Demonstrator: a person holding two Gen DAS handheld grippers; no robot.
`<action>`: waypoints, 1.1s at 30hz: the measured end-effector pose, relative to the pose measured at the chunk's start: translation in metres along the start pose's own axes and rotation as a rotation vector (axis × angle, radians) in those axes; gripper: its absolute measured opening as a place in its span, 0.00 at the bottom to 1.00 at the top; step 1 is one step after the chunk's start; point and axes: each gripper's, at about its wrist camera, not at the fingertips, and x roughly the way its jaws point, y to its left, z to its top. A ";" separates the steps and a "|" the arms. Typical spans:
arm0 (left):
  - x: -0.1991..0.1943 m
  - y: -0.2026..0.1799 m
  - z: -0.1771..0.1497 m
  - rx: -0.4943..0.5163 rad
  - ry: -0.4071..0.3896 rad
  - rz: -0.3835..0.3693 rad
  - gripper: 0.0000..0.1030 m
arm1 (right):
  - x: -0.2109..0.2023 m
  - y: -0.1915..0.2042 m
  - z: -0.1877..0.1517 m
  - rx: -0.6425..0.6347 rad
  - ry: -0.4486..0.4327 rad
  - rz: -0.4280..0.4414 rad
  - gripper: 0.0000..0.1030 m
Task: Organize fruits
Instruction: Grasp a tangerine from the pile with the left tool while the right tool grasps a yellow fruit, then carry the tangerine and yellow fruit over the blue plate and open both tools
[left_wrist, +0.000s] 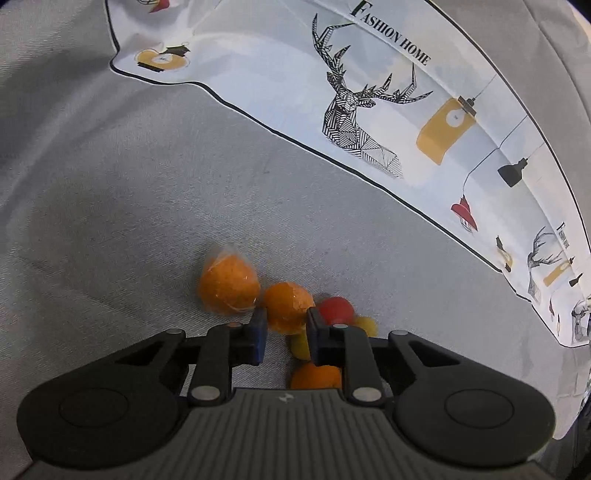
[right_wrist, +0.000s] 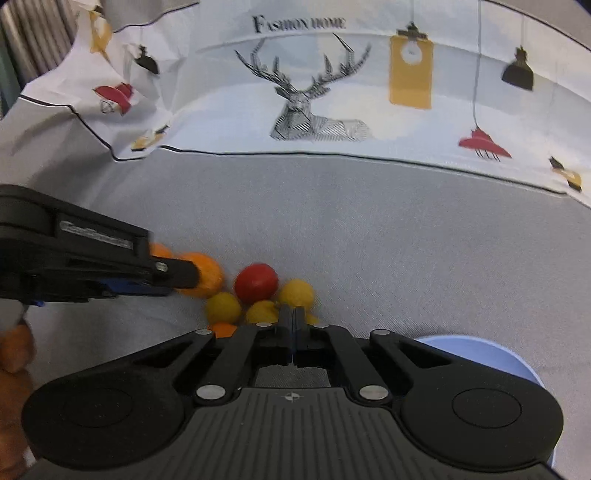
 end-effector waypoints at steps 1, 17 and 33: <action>-0.001 0.000 0.000 0.001 0.000 0.003 0.23 | 0.000 -0.003 -0.001 0.014 0.002 -0.008 0.03; 0.010 -0.002 -0.003 0.045 0.016 -0.015 0.39 | 0.018 0.011 -0.005 -0.046 0.053 0.002 0.39; 0.013 -0.034 -0.008 0.199 -0.023 0.032 0.23 | -0.019 0.001 0.002 -0.021 -0.033 -0.036 0.27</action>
